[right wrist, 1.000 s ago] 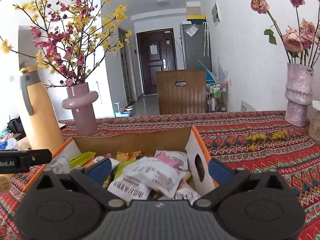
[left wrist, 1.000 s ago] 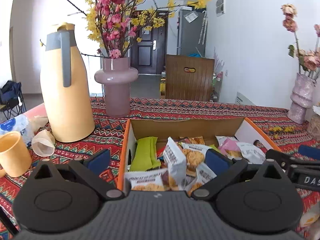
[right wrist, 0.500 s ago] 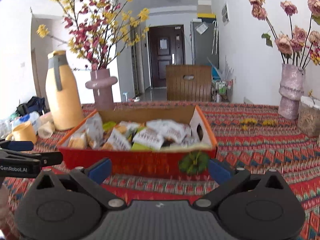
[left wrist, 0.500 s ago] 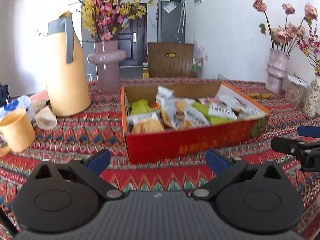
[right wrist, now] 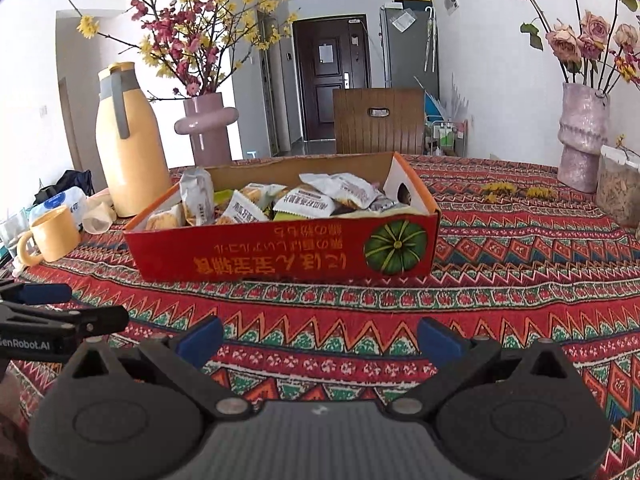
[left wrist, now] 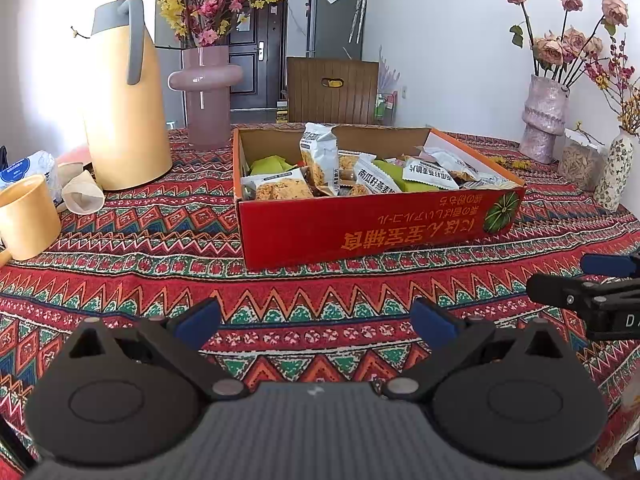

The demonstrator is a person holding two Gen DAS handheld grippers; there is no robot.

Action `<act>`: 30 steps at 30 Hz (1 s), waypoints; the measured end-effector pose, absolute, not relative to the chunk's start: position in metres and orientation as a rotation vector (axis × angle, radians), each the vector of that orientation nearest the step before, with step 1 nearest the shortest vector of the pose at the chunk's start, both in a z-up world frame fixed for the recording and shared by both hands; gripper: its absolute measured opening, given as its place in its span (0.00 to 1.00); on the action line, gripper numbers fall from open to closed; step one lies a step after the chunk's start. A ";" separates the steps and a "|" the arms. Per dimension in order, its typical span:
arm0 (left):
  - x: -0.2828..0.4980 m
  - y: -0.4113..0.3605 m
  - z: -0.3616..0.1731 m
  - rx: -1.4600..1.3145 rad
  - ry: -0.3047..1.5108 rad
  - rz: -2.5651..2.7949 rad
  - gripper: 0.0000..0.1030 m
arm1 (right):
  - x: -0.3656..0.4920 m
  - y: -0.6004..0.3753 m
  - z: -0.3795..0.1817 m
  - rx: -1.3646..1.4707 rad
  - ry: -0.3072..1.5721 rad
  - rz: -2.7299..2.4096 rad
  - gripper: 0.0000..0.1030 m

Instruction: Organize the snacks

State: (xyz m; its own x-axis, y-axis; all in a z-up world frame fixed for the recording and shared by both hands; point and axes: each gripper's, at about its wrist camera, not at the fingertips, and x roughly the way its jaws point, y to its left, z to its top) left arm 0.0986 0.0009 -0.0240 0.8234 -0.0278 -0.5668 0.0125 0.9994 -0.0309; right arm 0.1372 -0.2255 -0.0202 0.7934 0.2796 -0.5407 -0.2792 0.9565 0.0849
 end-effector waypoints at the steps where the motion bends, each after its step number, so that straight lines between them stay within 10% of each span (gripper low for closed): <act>1: 0.098 0.001 -0.024 -0.027 0.603 -0.022 1.00 | 0.137 -0.226 -0.020 0.002 0.583 0.299 1.00; 30: 0.096 0.001 -0.025 -0.032 0.601 -0.023 1.00 | 0.137 -0.225 -0.023 0.002 0.589 0.296 1.00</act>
State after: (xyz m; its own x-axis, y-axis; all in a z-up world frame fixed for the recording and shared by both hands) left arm 0.0957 0.0006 -0.0245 0.8247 -0.0313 -0.5647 0.0124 0.9992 -0.0372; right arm 0.1373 -0.2252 -0.0227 0.7904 0.2761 -0.5468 -0.2749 0.9576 0.0861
